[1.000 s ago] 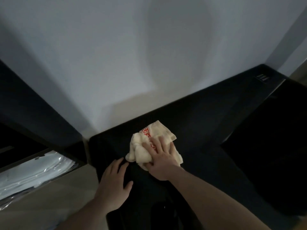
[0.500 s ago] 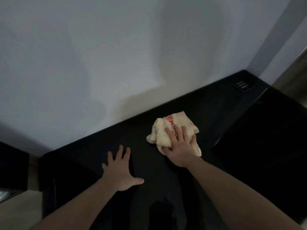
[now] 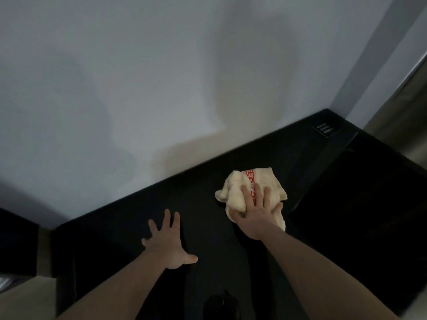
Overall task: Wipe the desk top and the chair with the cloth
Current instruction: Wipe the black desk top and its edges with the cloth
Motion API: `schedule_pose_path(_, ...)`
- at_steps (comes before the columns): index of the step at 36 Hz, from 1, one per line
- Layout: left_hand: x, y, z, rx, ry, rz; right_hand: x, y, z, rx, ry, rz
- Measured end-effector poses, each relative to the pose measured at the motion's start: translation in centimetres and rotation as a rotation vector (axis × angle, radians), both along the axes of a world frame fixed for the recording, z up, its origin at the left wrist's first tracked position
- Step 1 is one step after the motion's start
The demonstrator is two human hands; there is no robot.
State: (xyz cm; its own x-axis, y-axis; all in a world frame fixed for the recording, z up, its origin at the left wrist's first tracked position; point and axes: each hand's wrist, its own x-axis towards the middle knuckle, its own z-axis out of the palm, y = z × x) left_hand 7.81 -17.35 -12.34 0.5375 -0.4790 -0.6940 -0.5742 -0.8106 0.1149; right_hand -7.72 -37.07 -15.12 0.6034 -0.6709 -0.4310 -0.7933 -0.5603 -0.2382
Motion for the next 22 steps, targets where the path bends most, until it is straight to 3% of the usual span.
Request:
schedule_pose_path(10,-0.5,-3.3,1.0,0.074,0.043,-0.172,-3.3,-3.2,0.1,0.024,0.015,-0.057)
schedule_pose_path(17,-1.4,-11.4,0.1,-0.044,0.085,-0.276,-4.8,-11.7,-0.3,0.007,0.015,-0.164)
schedule_pose_path(22,-2.4,-18.8,-0.8,-0.013,0.059,-0.331,-6.1,-18.9,-1.0,-0.047,-0.005,-0.235)
